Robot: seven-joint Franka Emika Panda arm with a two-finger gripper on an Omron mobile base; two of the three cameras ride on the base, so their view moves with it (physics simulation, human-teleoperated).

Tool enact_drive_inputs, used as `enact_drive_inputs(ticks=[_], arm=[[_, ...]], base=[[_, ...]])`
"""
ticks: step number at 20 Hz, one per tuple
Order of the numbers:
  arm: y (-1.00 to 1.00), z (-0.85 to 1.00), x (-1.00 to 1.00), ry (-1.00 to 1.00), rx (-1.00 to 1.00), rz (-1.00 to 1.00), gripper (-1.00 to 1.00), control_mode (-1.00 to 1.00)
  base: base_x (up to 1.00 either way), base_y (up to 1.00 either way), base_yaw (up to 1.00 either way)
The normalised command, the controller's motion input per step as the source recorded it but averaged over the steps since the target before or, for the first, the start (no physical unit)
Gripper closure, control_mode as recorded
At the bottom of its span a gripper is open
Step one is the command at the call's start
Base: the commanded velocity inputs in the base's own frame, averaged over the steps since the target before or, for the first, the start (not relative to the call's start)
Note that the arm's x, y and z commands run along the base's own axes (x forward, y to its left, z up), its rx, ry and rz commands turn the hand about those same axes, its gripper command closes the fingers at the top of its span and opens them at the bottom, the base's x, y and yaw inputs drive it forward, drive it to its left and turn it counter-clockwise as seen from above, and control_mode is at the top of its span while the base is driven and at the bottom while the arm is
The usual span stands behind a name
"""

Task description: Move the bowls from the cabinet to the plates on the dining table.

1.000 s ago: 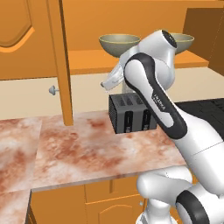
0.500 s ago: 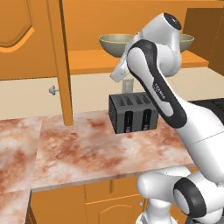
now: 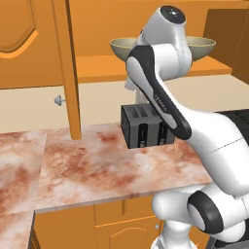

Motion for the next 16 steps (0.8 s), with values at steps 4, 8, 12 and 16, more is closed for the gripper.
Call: enact_drive_inputs(ticks=[4, 8, 12, 16], arm=[[-0.37, 0.07, 0.14, -0.07, -0.09, 0.00, -1.00, -1.00], [-0.37, -0.04, 0.13, -0.06, -0.05, 0.00, -1.00, -1.00], [-0.20, -0.18, 0.04, -0.08, -0.04, 0.00, -1.00, -1.00], [-0.11, 0.00, 0.12, -0.09, -0.05, 0.00, -1.00, -1.00]], base=[[0.00, 0.00, 0.00], [0.00, 0.00, 0.00], [0.00, 0.00, 0.00], [0.00, 0.00, 0.00]])
